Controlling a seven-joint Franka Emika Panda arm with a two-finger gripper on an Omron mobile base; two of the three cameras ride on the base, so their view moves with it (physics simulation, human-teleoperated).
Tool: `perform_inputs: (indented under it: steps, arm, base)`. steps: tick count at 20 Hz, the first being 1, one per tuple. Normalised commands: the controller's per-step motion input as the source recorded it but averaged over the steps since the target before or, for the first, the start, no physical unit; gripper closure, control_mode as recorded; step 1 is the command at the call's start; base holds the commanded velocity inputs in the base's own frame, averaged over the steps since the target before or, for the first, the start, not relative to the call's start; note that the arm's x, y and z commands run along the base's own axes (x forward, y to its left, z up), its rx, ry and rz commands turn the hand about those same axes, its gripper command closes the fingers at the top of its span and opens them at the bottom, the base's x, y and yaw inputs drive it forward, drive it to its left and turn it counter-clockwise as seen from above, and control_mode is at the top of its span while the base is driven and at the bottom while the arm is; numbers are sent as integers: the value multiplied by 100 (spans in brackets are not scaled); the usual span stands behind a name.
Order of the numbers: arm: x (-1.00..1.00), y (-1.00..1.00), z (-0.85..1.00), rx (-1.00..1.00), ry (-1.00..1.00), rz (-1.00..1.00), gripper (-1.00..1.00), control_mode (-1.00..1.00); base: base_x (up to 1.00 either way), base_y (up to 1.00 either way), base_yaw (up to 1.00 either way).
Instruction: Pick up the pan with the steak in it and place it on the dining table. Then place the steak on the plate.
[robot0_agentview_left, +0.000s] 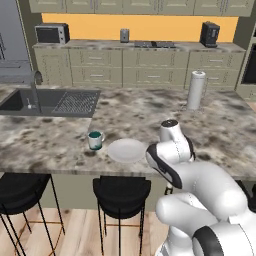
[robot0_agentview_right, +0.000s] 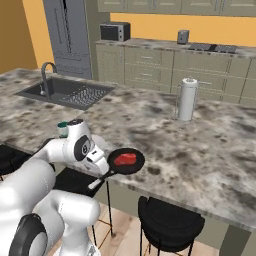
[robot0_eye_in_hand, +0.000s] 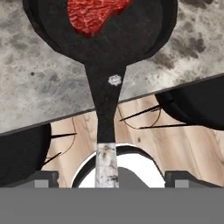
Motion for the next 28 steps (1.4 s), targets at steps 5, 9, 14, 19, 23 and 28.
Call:
perform_inputs:
  steps: [5,9,14,19,23,28]
  arm:
    - [1,-17,53,6,-5,-3,-100,-100]
    - [17,-36,46,9,-5,-2,-100,-100]
    - [47,-42,27,7,-3,-2,-100,-100]
    - [80,-34,4,4,0,-3,-100,-100]
    - [88,-27,0,2,0,-1,-100,-100]
    - [59,-9,-6,0,0,-1,-100,-100]
  base:
    - [0,0,0]
    - [0,0,0]
    - [0,0,0]
    - [0,0,0]
    - [0,0,0]
    - [0,0,0]
